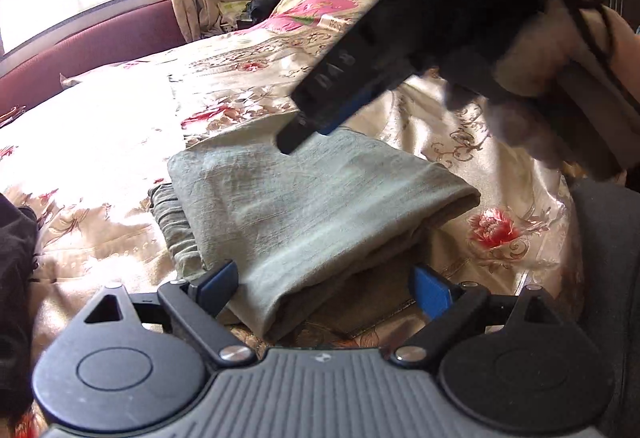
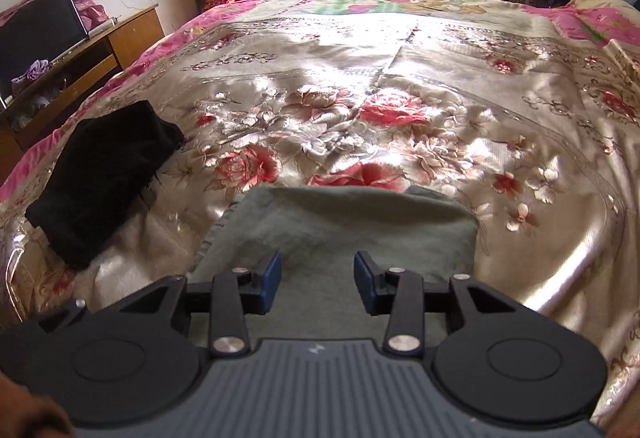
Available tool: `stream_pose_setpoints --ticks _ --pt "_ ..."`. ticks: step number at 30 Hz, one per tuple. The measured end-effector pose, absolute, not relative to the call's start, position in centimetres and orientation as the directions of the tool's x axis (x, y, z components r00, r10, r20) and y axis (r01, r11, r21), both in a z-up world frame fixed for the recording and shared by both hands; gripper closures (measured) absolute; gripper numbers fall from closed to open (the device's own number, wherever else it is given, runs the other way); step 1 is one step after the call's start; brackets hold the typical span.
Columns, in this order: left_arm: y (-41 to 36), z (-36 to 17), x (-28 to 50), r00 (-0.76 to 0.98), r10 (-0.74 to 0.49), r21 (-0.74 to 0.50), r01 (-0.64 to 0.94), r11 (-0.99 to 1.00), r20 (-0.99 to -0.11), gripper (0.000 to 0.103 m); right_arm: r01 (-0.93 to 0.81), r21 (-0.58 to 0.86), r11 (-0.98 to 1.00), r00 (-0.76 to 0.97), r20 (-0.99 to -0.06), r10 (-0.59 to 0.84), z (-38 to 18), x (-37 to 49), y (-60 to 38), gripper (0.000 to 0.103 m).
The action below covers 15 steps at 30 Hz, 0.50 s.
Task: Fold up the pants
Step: 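Open the right gripper and pat the folded pants flat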
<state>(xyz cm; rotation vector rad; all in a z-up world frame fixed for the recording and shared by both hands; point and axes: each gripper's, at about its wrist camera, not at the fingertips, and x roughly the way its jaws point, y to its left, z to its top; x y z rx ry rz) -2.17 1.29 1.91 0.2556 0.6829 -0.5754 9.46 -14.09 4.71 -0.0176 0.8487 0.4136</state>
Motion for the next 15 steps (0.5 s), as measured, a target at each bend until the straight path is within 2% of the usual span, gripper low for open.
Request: stream_pose_setpoints --ticks 4,10,15 --pt "0.6 1.6 -2.2 0.626 -0.363 0.067 0.554 0.830 -0.690 0.000 -0.322 0.149 0.935 0.517 -0.800 0.305 1.1 7.7 -15.2 0.061" --pt "2.4 3.0 -3.8 0.666 -0.291 0.074 0.463 0.883 -0.687 0.000 -0.256 0.250 0.934 0.593 -0.722 0.356 2.8 5.9 -17.0 0.061" --pt "3.7 3.5 -3.9 0.704 -0.230 0.070 0.370 0.926 -0.672 0.000 -0.199 0.271 0.942 0.628 -0.703 0.335 3.6 4.4 -18.7 0.061"
